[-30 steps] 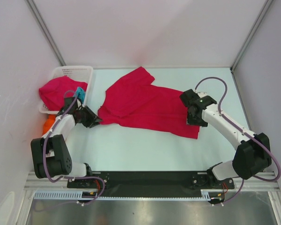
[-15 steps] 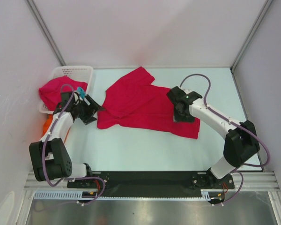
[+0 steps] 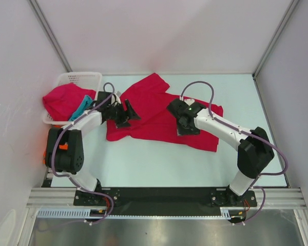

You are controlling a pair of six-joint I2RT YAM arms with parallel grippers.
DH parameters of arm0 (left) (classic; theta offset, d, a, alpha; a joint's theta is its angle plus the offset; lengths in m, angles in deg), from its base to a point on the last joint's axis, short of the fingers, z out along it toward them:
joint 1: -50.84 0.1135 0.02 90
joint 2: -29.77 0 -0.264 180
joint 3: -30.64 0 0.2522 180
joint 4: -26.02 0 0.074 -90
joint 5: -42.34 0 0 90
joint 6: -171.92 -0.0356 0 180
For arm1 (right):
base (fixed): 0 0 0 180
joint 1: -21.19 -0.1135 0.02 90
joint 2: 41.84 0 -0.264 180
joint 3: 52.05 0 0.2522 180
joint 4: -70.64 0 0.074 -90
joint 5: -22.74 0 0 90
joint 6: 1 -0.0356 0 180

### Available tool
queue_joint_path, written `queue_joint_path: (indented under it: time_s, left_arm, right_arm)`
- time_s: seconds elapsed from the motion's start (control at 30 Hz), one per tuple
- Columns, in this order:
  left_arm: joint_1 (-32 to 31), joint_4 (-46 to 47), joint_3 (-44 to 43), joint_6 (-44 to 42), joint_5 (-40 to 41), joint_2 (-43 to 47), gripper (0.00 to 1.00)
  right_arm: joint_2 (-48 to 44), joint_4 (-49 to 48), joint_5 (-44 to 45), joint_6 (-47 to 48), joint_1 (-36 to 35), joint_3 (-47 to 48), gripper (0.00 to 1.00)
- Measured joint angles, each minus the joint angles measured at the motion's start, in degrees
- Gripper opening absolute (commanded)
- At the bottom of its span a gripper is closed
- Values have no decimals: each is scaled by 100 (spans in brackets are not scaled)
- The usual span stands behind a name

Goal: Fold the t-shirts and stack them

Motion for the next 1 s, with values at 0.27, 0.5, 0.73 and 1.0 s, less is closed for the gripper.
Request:
queue_joint_path:
  time_s: [0.27,0.5,0.73,1.0]
  left_arm:
    - [-260,-734,-205,-601,1003,-398,73]
    - [-256,-1161,-337,-754,1768,-407,63]
    - [-271,-1137,-380,-737,1845,-643,59]
    - [-420,-1126,-490,-682,1845,-678,59]
  right_arm:
    - [-378,149,72,-140,2,-420,57]
    - [-420,151,92,-190,2,-424,57]
    - [-420,153,155,-190,2,-476,57]
    - [-420,155,195,-190,2,-498,57]
